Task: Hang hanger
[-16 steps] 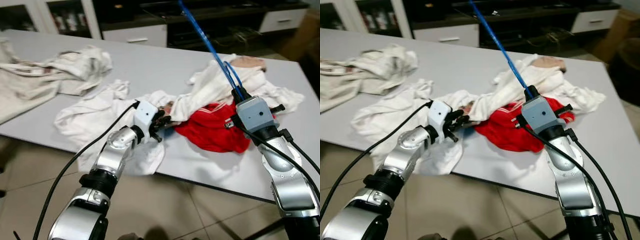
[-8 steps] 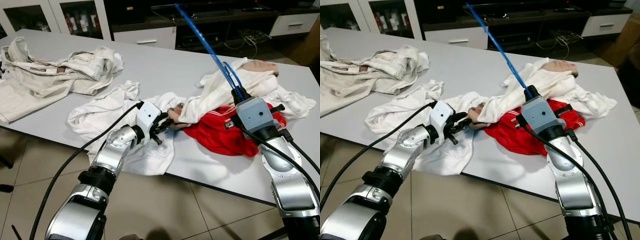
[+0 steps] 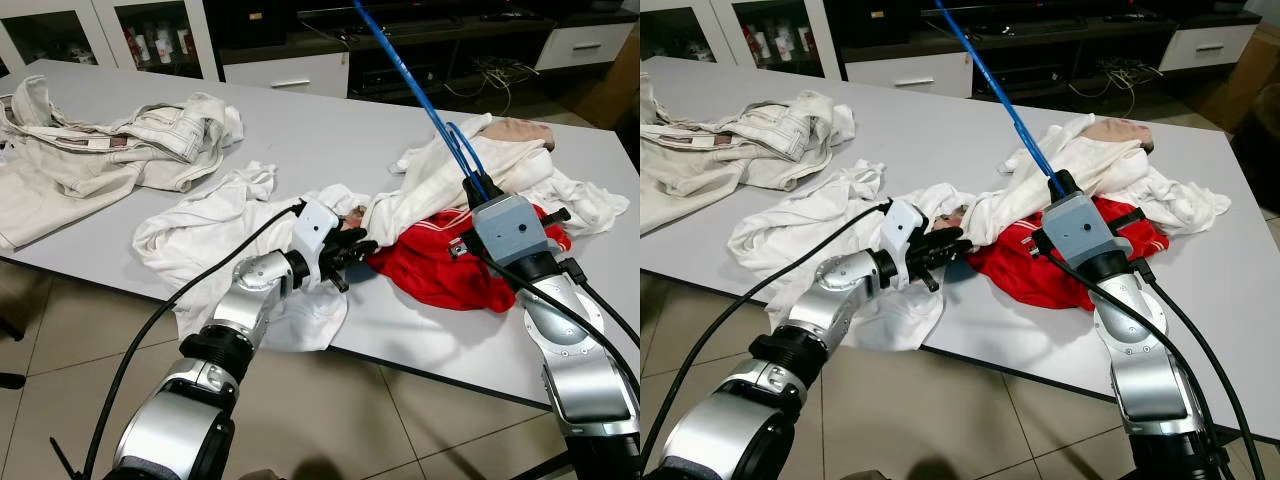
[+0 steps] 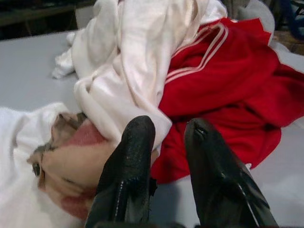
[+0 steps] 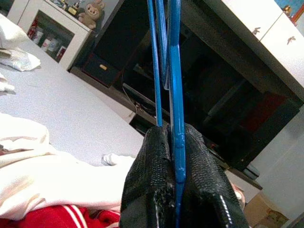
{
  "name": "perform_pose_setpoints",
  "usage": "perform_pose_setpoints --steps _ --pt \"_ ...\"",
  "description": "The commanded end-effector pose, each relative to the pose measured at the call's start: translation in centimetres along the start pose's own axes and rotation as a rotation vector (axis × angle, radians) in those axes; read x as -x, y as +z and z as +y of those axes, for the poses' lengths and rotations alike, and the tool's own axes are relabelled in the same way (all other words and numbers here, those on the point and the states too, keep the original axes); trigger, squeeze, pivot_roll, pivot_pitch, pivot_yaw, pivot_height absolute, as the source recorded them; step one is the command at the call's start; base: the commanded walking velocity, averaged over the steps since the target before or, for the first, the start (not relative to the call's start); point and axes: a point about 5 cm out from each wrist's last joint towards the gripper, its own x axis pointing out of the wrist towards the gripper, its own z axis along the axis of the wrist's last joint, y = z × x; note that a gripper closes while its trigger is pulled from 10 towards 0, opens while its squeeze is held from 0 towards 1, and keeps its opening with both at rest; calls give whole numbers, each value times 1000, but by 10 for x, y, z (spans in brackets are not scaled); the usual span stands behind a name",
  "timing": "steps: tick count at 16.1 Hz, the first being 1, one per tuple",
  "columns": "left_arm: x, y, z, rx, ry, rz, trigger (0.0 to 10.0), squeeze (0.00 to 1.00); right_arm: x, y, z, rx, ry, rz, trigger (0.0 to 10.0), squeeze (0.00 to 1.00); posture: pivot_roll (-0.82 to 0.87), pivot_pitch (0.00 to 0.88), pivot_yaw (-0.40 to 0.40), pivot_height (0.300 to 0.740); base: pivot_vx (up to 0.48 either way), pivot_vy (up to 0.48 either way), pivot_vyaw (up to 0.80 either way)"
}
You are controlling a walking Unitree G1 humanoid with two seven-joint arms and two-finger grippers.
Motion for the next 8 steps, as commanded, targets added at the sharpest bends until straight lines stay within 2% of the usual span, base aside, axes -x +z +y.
perform_pose_setpoints --steps 1,3,8 --pt "-2 5 5 -13 17 2 10000 0 1 2 0 8 -8 -3 10000 0 -39 19 33 723 0 0 0" --pt "-3 8 6 -3 19 -2 10000 0 2 2 0 7 -9 -2 10000 0 -39 19 35 723 0 375 0" --pt "-2 5 6 -37 6 11 10000 0 1 2 1 1 -12 1 10000 0 -30 17 39 723 0 0 0"
